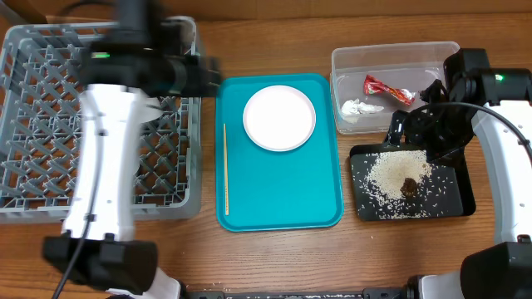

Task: Sort waste into correct bins and load items into the dishwasher
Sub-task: 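Reach the left gripper to the teal tray and grasp the wooden chopstick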

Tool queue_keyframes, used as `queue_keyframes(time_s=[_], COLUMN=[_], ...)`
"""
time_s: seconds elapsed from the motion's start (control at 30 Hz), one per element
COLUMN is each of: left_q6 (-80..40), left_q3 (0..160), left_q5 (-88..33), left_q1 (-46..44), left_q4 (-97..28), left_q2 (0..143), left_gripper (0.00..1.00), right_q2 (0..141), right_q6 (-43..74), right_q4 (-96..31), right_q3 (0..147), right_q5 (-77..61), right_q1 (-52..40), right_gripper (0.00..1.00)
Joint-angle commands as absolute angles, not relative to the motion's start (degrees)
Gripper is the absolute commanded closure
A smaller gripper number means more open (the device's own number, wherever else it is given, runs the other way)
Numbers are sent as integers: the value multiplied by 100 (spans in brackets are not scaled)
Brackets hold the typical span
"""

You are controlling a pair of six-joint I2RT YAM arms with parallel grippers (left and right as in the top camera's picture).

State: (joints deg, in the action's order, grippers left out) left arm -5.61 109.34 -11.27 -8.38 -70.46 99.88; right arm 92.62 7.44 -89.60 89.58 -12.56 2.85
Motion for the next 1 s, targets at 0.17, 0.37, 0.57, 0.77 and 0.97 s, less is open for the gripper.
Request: queue_keyframes(time_s=[0.17, 0.37, 0.57, 0.77, 0.97], left_q6=[-668, -3625, -4641, -4847, -4958], left_q3=[10890, 10890, 10807, 10571, 10121], left_q5=[729, 397, -36, 75, 285], left_q1=[-2755, -2961, -2923, -2928, -2926], left_q4=[-7067, -8235, -8538, -8534, -8453], left_q2=[10875, 11489, 11572, 11572, 11572], left_gripper=[0, 1, 0, 0, 0], right_q2=[9098, 9098, 9098, 9098, 9098], right_q6=[744, 742, 742, 742, 742], right_q4=[-8949, -8958, -8945, -8952, -8947], right_q3=[9008, 9008, 9008, 9008, 9008], right_q5=[-1153, -1153, -1153, -1153, -1153], right_q1=[270, 270, 270, 270, 270], right_gripper=[0, 0, 0, 0, 0])
